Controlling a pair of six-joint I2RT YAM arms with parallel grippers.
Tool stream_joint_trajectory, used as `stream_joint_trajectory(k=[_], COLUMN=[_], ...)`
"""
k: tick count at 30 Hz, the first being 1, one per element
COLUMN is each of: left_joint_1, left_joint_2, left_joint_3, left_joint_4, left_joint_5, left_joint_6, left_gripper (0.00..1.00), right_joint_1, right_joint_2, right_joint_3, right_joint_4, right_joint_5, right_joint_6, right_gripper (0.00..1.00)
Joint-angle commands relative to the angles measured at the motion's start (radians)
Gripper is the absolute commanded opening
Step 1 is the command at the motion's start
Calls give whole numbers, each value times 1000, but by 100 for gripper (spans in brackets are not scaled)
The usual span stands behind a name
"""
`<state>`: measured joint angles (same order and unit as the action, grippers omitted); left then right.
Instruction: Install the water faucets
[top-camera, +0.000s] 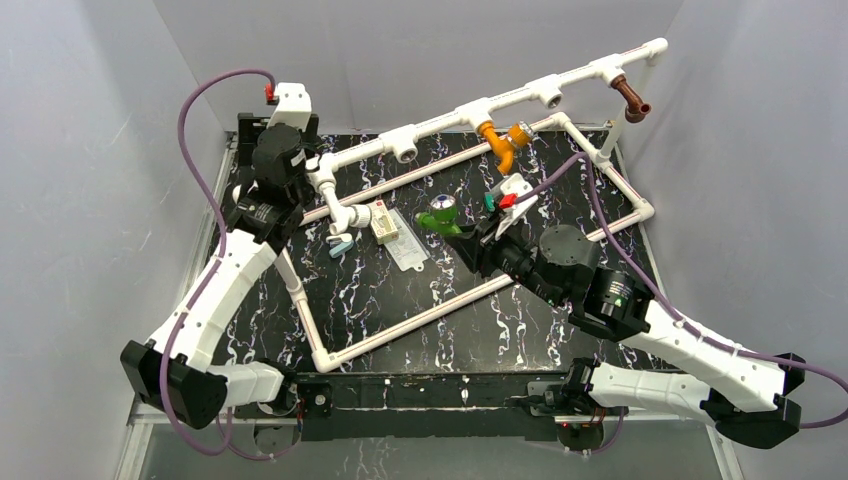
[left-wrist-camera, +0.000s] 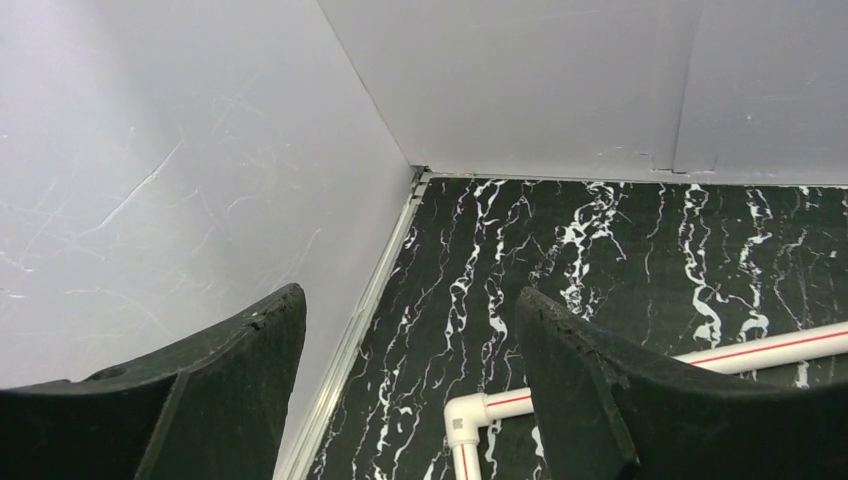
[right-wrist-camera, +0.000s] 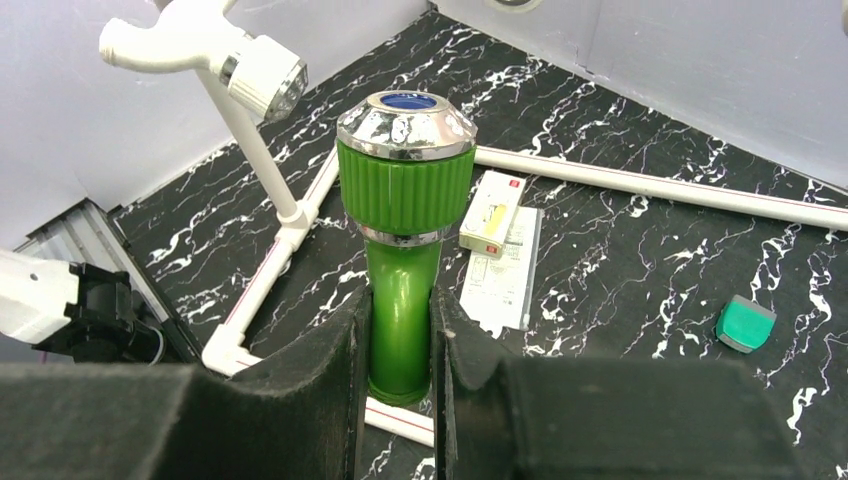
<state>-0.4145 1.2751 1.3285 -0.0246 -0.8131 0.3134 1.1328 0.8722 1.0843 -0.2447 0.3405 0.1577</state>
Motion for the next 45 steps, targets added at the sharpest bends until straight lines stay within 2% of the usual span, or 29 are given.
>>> stream_joint_trajectory(k=[1,10,17,28,45], left_joint_1=[-4,-4,-4,-4,-4], left_joint_2=[-39,-91,-100,-80,-75], left_joint_3=[-85,-244,-327,-435,-445], left_joint_4=[-71,-60,-12,61,31], left_joint_5=[0,48,57,80,123], left_joint_6=[-29,-44,-49,-76,-114], left_gripper=[74,74,74,74,74], right_joint_1=[1,1,1,1,1], right_joint_2=[-1,-79,-54,38,140], right_joint_3=[10,-262,-347,-272,-196], right_joint_4=[154,594,816,839,904], right_joint_5=[34,-9,26,36,89], right_joint_6=[-64,-466,-666,-749,-850], right_gripper=[1,1,1,1,1])
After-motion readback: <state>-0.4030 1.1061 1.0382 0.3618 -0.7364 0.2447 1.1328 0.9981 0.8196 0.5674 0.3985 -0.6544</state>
